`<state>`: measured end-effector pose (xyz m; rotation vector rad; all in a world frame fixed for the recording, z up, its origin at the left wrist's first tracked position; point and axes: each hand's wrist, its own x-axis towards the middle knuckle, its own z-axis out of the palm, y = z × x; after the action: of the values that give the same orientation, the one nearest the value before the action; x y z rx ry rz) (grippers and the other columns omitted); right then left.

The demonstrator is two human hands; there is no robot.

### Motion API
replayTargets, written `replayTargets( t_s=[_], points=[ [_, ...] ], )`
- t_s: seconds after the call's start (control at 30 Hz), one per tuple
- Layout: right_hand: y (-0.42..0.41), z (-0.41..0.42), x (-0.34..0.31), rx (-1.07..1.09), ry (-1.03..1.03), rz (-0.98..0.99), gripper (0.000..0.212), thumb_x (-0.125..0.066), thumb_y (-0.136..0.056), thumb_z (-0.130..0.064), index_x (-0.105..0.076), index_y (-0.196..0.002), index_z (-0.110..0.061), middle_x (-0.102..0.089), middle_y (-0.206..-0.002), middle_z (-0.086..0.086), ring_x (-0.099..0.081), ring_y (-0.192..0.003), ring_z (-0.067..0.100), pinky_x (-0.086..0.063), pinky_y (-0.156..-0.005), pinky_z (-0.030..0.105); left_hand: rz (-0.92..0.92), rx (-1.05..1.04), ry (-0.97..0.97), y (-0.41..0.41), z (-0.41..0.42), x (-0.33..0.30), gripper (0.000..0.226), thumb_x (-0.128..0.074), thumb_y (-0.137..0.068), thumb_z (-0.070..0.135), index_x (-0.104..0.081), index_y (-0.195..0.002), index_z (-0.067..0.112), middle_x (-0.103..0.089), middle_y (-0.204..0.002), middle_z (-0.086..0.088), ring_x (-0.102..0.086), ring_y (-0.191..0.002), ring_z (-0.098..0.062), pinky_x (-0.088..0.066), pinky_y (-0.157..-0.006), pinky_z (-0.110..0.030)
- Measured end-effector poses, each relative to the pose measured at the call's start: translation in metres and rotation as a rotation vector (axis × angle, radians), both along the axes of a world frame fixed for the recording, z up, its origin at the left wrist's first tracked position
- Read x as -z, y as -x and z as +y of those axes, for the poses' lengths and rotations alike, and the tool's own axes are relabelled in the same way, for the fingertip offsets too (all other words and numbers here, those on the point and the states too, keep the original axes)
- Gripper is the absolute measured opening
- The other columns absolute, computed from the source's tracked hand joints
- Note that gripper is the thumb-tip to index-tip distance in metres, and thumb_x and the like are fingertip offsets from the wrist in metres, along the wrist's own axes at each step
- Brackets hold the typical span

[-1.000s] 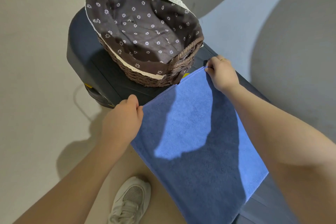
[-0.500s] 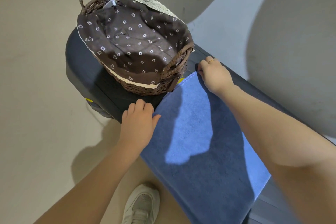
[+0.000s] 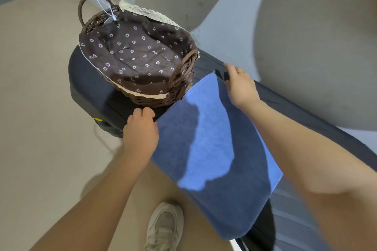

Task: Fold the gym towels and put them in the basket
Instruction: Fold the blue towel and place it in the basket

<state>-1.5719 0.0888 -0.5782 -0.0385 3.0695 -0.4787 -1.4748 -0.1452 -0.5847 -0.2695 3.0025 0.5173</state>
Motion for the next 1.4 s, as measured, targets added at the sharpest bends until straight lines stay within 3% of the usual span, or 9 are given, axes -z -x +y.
replayTargets(
  t_s=[0.3, 0.47, 0.57, 0.7, 0.87, 1.03, 1.13, 1.23, 1.4],
  points=[
    [-0.113, 0.126, 0.001, 0.359, -0.015, -0.217, 0.031, -0.05, -0.093, -0.02, -0.053, -0.12, -0.006, -0.052, -0.119, 0.016, -0.048, -0.113, 0.035, -0.043, -0.093, 0.044, -0.071, 0.591, -0.161, 0.043, 0.11, -0.018, 0.028, -0.033, -0.097, 0.011, -0.051, -0.118, 0.01, -0.054, -0.116, -0.009, -0.056, -0.098, -0.032, -0.046, -0.078, -0.041],
    [-0.135, 0.139, 0.002, 0.411, 0.067, -0.293, 0.024, -0.055, -0.091, -0.021, -0.057, -0.108, -0.005, -0.056, -0.11, 0.014, -0.053, -0.104, 0.031, -0.041, -0.083, 0.034, -0.2, 0.75, 0.018, 0.094, 0.153, -0.007, 0.049, -0.033, -0.087, -0.007, -0.041, -0.131, 0.014, -0.04, -0.133, -0.006, -0.053, -0.107, -0.029, -0.046, -0.09, -0.043],
    [-0.135, 0.137, 0.004, 0.477, 0.076, -0.307, 0.022, -0.055, -0.091, -0.023, -0.056, -0.106, -0.006, -0.053, -0.109, 0.013, -0.052, -0.102, 0.03, -0.042, -0.083, 0.035, -0.206, 0.821, 0.187, 0.11, 0.162, -0.002, 0.061, -0.037, -0.082, -0.013, -0.036, -0.135, 0.016, -0.024, -0.146, -0.003, -0.058, -0.098, -0.029, -0.047, -0.075, -0.036],
    [-0.129, 0.142, 0.0, 0.49, 0.033, -0.369, 0.013, -0.05, -0.093, -0.018, -0.054, -0.101, -0.008, -0.051, -0.102, 0.012, -0.051, -0.098, 0.03, -0.04, -0.074, 0.033, -0.127, 0.916, 0.344, 0.13, 0.16, 0.004, 0.041, -0.043, -0.085, -0.008, -0.041, -0.124, 0.007, -0.037, -0.127, -0.011, -0.055, -0.077, -0.029, -0.034, -0.052, -0.03],
    [-0.124, 0.15, -0.011, 0.572, -0.024, -0.422, 0.004, -0.051, -0.09, -0.013, -0.047, -0.089, -0.012, -0.058, -0.108, 0.018, -0.051, -0.089, 0.029, -0.038, -0.068, 0.032, -0.112, 1.016, 0.346, 0.143, 0.161, 0.0, 0.021, -0.037, -0.098, 0.017, -0.046, -0.112, 0.004, -0.05, -0.114, -0.013, -0.057, -0.093, -0.034, -0.039, -0.076, -0.035],
    [-0.12, 0.17, -0.029, 0.766, -0.104, -0.283, 0.014, -0.046, -0.089, -0.005, -0.052, -0.101, 0.0, -0.057, -0.109, 0.023, -0.054, -0.094, 0.037, -0.042, -0.072, 0.036, -0.056, 1.041, 0.201, 0.147, 0.191, -0.015, 0.022, -0.038, -0.098, 0.017, -0.048, -0.108, 0.001, -0.054, -0.113, -0.017, -0.054, -0.099, -0.036, -0.04, -0.073, -0.039],
    [-0.129, 0.179, -0.039, 0.943, -0.058, -0.133, 0.031, -0.041, -0.091, -0.002, -0.041, -0.122, -0.002, -0.046, -0.121, 0.025, -0.051, -0.096, 0.041, -0.038, -0.074, 0.038, 0.056, 0.962, -0.012, 0.142, 0.219, -0.021, 0.028, -0.04, -0.093, 0.0, -0.043, -0.12, 0.004, -0.044, -0.125, -0.016, -0.053, -0.1, -0.038, -0.038, -0.07, -0.041],
    [-0.147, 0.164, -0.032, 0.922, 0.076, -0.159, 0.057, -0.049, -0.091, -0.008, -0.023, -0.142, -0.01, -0.029, -0.141, 0.022, -0.046, -0.115, 0.042, -0.041, -0.087, 0.042, -0.08, 0.83, -0.067, 0.133, 0.224, -0.014, 0.056, -0.043, -0.092, 0.001, -0.019, -0.143, 0.011, -0.015, -0.151, -0.011, -0.046, -0.116, -0.037, -0.038, -0.078, -0.04],
    [-0.196, 0.126, -0.014, 0.726, -0.022, -0.27, 0.049, -0.052, -0.09, -0.014, -0.035, -0.136, -0.007, -0.03, -0.142, 0.016, -0.037, -0.124, 0.038, -0.041, -0.097, 0.044, -0.119, 0.79, -0.063, 0.094, 0.179, -0.006, 0.061, -0.043, -0.096, 0.02, -0.012, -0.146, 0.005, -0.013, -0.154, -0.014, -0.021, -0.138, -0.035, -0.028, -0.106, -0.045]
  ],
)
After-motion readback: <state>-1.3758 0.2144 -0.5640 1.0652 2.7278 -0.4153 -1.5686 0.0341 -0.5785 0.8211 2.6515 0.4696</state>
